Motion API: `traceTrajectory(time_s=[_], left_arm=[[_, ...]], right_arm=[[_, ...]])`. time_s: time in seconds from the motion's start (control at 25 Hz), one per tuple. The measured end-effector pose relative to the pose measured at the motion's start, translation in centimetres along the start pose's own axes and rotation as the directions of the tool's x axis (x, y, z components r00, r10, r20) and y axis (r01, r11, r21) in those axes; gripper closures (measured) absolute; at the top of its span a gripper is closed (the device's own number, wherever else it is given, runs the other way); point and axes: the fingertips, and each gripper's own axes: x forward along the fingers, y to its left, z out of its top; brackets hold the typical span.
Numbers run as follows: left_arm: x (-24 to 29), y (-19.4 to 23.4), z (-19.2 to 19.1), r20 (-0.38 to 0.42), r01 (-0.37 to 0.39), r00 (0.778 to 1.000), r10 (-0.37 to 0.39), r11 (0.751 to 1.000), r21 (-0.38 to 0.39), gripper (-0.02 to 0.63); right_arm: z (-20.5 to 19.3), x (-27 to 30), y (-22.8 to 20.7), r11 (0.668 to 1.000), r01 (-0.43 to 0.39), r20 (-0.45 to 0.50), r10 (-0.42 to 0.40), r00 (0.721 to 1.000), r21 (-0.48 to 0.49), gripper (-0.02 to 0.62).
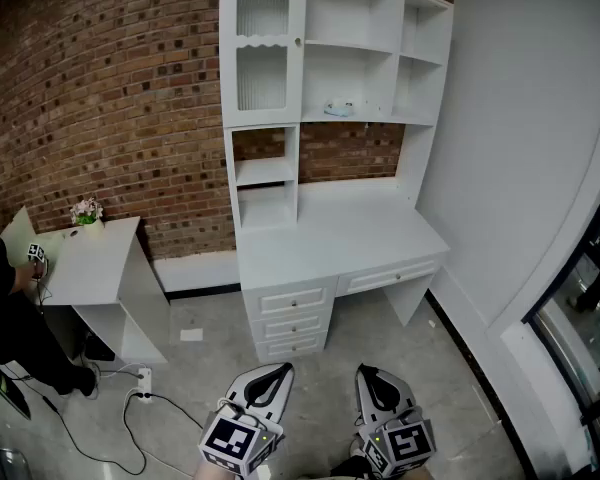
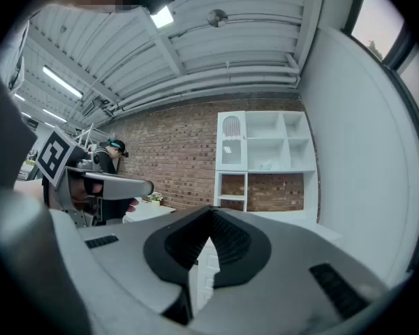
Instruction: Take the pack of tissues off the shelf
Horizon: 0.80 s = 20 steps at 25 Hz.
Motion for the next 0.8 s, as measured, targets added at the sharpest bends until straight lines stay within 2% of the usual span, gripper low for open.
traceTrajectory(time_s=[0.32,0.48,0.8], left_arm=[[0.1,0.2,0.3,-0.045,0.002,0.999,-0.002,1.000,0.005,0.598],[0.2,0.3,0.5,-0.006,0.005,1.000,-0.005,1.000,-0.017,0.598],[1.7,0.1,-0.4,-0.020,-0.017,1.000,0.017,1.000,-0.017,0.599]], right_arm=[[0.1,0.4,-0.1,1.000,0.000,-0.012,0.000,1.000,0.010,0.589],[0.0,0.6,0.0,1.000,-0.011,-0.014,0.012,1.000,0.018,0.589],[-1.1,1.2,-1.5,0.999,-0.034,-0.034,0.035,0.999,0.036,0.589]])
